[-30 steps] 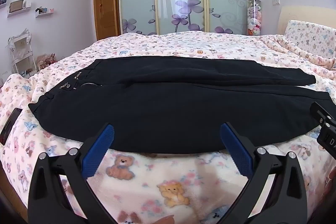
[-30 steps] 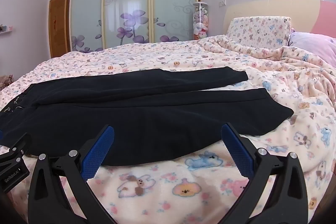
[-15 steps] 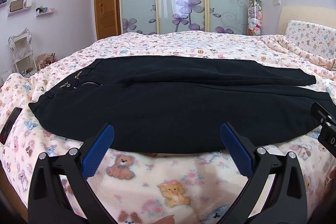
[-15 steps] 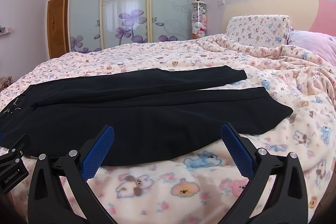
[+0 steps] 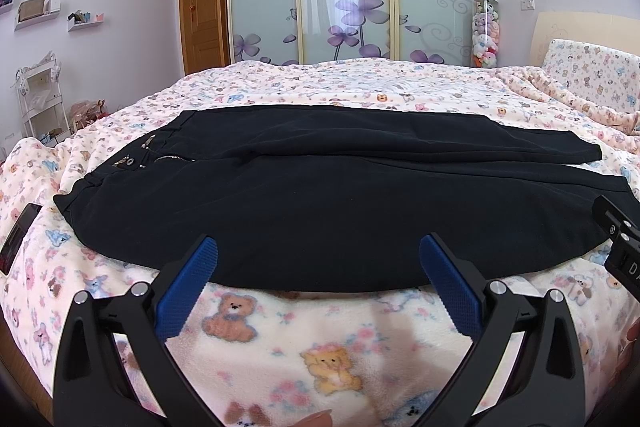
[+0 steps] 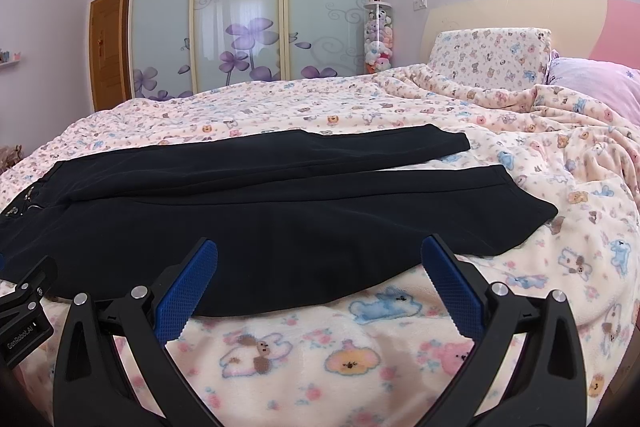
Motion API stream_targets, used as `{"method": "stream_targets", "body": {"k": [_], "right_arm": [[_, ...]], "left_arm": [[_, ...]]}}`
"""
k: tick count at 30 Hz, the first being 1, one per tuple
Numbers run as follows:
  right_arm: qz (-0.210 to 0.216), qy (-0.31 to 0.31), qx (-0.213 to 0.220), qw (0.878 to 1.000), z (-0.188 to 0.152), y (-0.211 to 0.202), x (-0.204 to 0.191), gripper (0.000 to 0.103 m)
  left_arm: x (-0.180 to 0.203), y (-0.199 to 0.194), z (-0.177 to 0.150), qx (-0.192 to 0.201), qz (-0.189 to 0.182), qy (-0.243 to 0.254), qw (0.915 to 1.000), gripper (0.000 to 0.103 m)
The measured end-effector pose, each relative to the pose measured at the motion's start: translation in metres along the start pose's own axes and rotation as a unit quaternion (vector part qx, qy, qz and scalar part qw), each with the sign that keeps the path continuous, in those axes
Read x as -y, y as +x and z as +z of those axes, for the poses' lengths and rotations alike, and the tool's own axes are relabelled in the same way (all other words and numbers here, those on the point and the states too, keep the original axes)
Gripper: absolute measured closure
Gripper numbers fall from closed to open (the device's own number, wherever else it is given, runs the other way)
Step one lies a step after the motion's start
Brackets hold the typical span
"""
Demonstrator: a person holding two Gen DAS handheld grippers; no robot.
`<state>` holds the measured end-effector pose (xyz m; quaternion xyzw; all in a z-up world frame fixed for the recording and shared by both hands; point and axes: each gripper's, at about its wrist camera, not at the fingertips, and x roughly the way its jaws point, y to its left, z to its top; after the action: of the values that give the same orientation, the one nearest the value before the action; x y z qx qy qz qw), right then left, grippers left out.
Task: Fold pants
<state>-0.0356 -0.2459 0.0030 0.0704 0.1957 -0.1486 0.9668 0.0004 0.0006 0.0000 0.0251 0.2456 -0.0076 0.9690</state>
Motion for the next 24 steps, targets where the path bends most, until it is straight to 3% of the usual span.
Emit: {"method": "stream_targets", "body": {"k": [24], "right_arm": [[0.000, 0.000, -0.001, 1.000, -0.0013, 0.0013, 0.0004, 0.001]], "left_arm": [[-0.0003, 0.0002, 0.0001, -0.001, -0.001, -0.001, 1.0000, 0.002]]}}
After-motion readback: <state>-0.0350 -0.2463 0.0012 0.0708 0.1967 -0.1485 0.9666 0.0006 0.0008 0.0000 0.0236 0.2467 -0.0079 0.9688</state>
